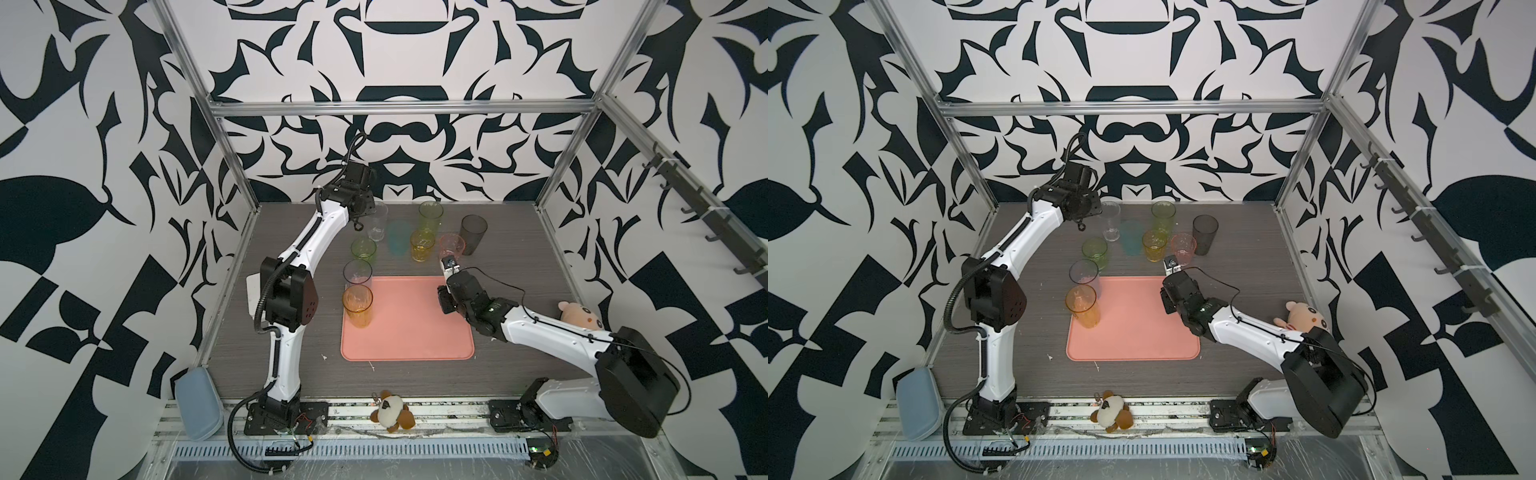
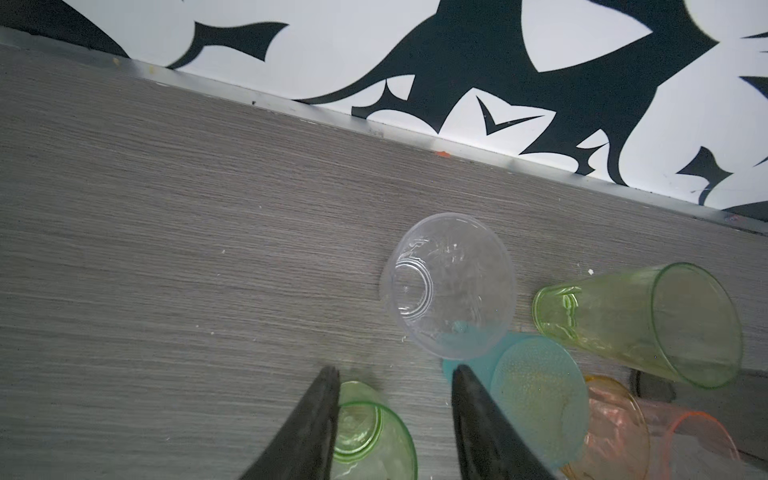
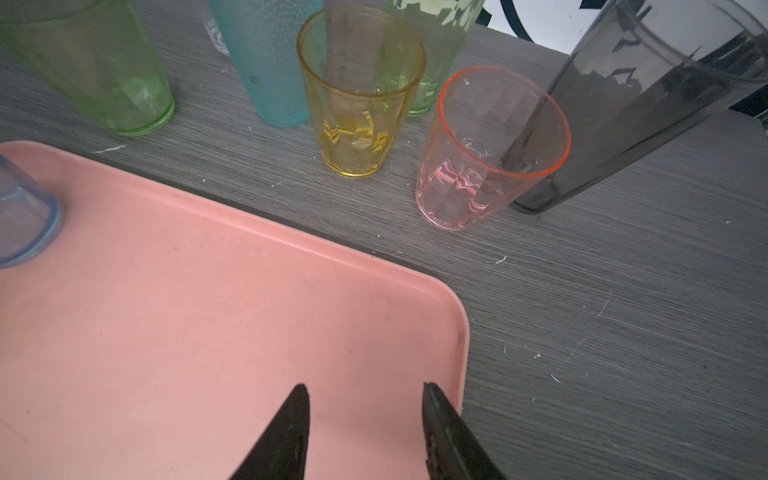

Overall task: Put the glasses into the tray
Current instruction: 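Close the left gripper on the rim of the clear glass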

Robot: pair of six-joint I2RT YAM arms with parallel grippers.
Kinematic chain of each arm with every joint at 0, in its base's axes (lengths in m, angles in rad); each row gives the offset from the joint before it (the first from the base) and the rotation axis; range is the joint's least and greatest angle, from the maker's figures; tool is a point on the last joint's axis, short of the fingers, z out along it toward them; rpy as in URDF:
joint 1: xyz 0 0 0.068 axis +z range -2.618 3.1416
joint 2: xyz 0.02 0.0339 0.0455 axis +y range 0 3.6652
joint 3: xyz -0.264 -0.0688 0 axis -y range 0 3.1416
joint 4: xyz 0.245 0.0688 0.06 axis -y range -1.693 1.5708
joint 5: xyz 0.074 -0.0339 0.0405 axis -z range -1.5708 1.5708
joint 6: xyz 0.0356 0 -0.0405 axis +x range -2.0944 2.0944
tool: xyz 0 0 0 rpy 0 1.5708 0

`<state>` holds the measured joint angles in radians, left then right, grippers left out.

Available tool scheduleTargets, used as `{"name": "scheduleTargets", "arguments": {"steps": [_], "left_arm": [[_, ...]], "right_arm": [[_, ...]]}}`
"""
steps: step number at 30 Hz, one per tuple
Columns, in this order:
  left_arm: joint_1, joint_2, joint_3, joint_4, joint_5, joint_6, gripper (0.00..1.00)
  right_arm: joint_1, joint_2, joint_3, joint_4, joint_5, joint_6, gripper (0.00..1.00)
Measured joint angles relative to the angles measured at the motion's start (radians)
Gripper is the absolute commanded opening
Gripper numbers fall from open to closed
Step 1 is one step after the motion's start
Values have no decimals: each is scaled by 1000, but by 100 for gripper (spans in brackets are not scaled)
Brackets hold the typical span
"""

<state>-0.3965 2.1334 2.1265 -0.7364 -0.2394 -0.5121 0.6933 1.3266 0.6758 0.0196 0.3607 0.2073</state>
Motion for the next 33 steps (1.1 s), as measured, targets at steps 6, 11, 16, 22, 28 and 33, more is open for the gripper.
{"name": "scheduleTargets", "arguments": {"steps": [6,11,16,22,28,33], "left_arm": [[38,57,29,0,69,-66,55],[66,124,90,-3,112,-93,57],[69,176,156,-12,134,-95,57],[64,213,222,-27,156,-98,57],[64,262,276,-45,160,-105,54],[64,287,291,-64,161,-114,49]], "right_arm": [[0,0,0,0,0,0,48],[0,0,0,0,0,0,48],[0,0,0,0,0,0,48],[0,0,0,0,2,0,48],[0,0,0,0,4,0,48],[0,1,0,0,4,-1,48]]}}
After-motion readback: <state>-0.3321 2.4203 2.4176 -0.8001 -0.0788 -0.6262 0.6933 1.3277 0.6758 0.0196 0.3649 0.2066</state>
